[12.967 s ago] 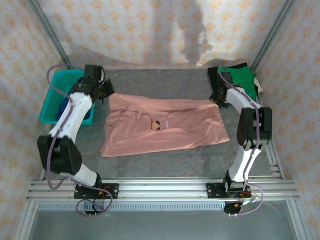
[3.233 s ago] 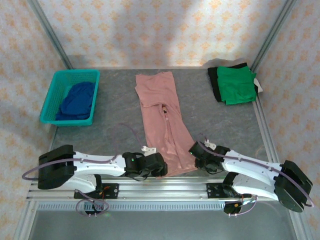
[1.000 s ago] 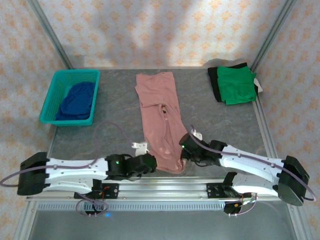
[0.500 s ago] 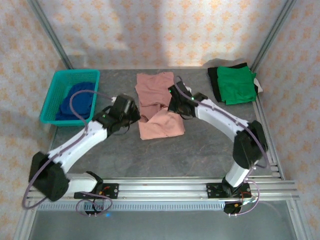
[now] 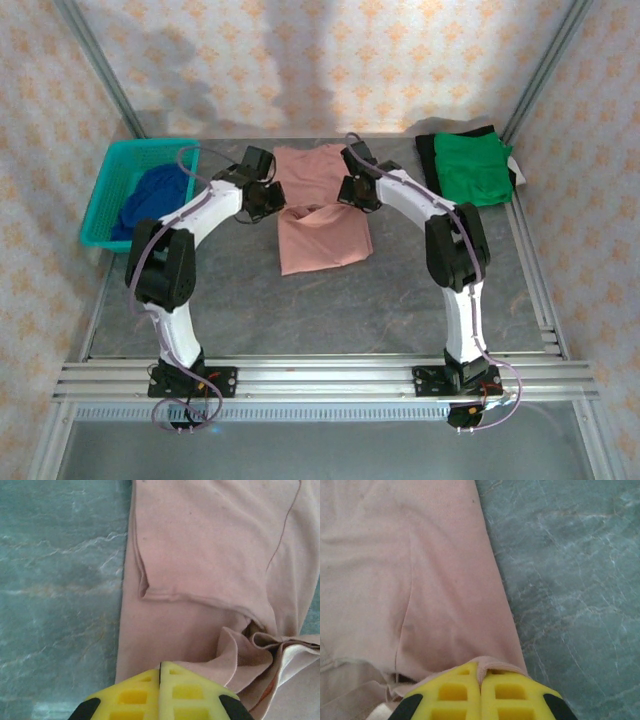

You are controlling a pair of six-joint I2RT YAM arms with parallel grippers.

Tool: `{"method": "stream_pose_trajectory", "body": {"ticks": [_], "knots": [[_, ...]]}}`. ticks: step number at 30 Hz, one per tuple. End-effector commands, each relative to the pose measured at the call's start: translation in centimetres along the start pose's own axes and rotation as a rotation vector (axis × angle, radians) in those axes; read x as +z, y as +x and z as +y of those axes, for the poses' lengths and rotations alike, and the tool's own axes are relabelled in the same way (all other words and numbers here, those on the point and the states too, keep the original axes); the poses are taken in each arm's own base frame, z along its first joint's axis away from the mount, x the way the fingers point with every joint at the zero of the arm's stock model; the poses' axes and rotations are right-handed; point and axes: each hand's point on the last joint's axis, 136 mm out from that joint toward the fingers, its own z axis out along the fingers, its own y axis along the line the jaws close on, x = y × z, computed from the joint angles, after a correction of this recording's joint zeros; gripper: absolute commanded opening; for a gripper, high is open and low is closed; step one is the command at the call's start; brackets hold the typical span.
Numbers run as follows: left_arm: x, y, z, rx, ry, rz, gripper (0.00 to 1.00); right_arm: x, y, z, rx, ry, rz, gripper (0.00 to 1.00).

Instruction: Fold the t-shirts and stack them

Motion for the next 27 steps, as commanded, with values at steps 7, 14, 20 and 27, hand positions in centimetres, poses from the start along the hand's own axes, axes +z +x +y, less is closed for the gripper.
{"method": "stream_pose_trajectory", "body": {"ticks": [7,14,20,27], "knots": [[3.4,-2.0,1.5,0.016,-0.102,0.100,0.29,1.7,-3.1,-2.0,-0.016,0.102,-0.024,0.29],[-1.3,-4.4,2.5,0.041,-0.166,-0.003,0.53,-3.8,-3.6,-3.1,-0.052,0.122,-0.145,0.43],[-5.6,-2.9,2.8,0.064,-0.180,-0.076,0.74,-2.5,3.5,2.8,-0.108,-0.157,-0.039,0.40],[-6.5,2.3,2.3,0.062,-0.088,-0.082,0.72,2.8,4.6,4.3,-0.150,-0.062,0.059,0.24]]}}
